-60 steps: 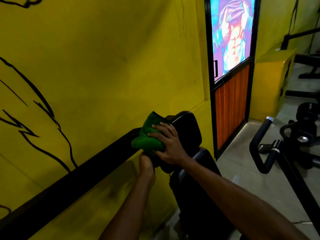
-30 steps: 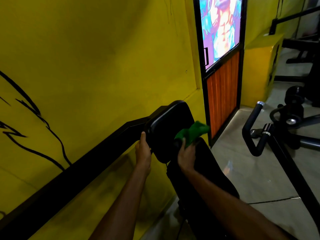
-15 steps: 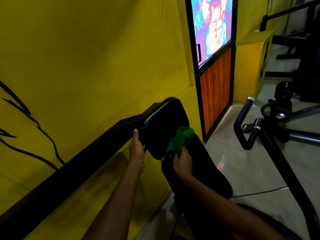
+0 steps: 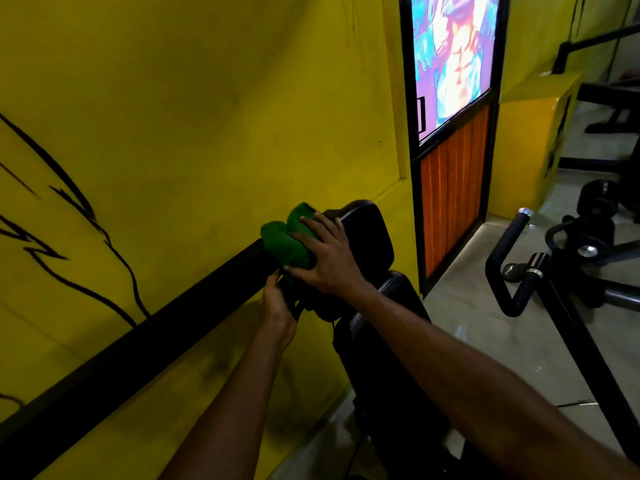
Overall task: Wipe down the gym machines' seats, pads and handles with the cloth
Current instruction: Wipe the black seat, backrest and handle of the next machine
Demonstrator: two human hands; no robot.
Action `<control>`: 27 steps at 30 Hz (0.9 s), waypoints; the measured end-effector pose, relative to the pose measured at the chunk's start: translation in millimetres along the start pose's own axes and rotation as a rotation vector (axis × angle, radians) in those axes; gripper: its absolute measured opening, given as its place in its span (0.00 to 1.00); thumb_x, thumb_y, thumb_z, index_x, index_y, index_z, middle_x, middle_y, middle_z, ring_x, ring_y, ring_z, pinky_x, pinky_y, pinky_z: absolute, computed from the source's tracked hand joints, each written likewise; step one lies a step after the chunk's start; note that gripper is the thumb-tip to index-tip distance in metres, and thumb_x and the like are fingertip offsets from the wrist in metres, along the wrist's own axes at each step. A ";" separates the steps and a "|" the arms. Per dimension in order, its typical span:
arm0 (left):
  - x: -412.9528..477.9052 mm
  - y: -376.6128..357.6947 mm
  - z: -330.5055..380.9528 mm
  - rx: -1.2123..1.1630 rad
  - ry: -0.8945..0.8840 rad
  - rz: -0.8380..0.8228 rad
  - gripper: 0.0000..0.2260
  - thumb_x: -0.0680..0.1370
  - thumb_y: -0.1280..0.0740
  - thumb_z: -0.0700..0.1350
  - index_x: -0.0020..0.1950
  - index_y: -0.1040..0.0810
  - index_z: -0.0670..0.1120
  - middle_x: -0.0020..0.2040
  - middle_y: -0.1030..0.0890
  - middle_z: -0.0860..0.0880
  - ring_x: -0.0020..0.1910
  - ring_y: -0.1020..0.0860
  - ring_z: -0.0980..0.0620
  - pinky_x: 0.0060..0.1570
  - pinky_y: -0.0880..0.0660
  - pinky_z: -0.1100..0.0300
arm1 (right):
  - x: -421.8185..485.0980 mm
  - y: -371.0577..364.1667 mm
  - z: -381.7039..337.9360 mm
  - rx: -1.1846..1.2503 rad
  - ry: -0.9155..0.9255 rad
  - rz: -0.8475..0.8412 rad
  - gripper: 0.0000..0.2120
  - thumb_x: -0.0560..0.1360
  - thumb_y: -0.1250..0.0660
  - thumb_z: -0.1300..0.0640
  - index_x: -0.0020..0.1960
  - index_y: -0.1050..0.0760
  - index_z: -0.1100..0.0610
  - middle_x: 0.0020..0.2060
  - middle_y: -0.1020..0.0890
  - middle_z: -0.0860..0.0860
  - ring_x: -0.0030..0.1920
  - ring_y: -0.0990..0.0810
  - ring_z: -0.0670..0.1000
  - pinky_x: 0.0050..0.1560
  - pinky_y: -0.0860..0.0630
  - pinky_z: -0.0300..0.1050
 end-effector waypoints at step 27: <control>-80.1 -21.4 -114.2 0.405 0.088 0.129 0.16 0.79 0.36 0.53 0.64 0.25 0.48 0.54 0.19 0.45 0.48 0.19 0.45 0.50 0.20 0.40 | -192.6 46.8 57.5 0.393 -0.872 -0.305 0.22 0.77 0.33 0.57 0.70 0.23 0.53 0.60 0.17 0.58 0.59 0.19 0.59 0.58 0.22 0.51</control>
Point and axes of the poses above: each hand's wrist, its own x-axis towards the middle knuckle, its own y-axis out of the back of the hand, z = x × y, the point moved 8 cm from there along x, towards the middle knuckle
